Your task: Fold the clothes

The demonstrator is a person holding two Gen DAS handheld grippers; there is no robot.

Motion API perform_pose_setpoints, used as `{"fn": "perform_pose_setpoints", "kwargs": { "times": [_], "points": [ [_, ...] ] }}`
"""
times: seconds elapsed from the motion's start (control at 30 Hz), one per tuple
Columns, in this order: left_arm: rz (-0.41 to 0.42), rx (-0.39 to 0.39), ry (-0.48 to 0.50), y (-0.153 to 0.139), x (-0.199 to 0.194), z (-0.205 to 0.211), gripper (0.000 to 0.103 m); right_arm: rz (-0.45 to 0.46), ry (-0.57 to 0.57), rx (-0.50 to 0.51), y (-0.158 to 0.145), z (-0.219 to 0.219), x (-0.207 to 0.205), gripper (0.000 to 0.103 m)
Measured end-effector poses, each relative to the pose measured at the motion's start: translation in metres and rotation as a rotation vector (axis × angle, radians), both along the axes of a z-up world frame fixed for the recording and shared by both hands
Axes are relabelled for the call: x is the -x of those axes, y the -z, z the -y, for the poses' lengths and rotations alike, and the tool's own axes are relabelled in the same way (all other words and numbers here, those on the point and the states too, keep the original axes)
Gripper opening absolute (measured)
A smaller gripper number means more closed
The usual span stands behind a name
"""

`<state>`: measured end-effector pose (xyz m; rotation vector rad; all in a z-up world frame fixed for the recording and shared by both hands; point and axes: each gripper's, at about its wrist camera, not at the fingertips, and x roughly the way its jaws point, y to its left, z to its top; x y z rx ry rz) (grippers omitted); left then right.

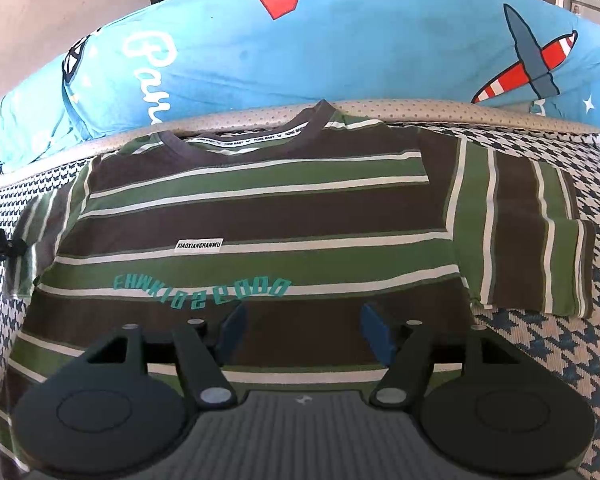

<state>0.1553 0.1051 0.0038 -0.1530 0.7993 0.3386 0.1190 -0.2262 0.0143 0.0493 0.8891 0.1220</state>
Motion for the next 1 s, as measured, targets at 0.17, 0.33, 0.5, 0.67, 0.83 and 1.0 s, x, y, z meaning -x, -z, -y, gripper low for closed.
{"fn": "perform_pose_setpoints", "kwargs": {
  "times": [0.17,0.33,0.5,0.67,0.83,1.0],
  "points": [
    [-0.053,-0.030,-0.022,0.009,-0.004,0.000,0.009,0.003,-0.018,0.016,0.002,-0.002,0.000,0.069],
    [-0.081,-0.075,-0.035,0.010,-0.005,0.007,0.014,0.008,-0.041,0.046,0.004,-0.007,0.000,0.074],
    [-0.093,-0.067,-0.087,0.007,-0.004,0.001,0.032,0.010,-0.056,0.063,0.006,-0.010,0.001,0.078],
    [-0.092,-0.075,-0.109,0.001,-0.003,0.004,0.050,0.014,-0.069,0.080,0.008,-0.014,0.001,0.082],
    [-0.057,-0.104,-0.066,-0.005,0.001,0.020,0.060,0.022,-0.080,0.100,0.010,-0.018,0.003,0.085],
    [-0.025,-0.112,0.019,-0.008,0.006,0.042,0.072,0.033,-0.091,0.120,0.013,-0.022,0.005,0.088]
  ]
}}
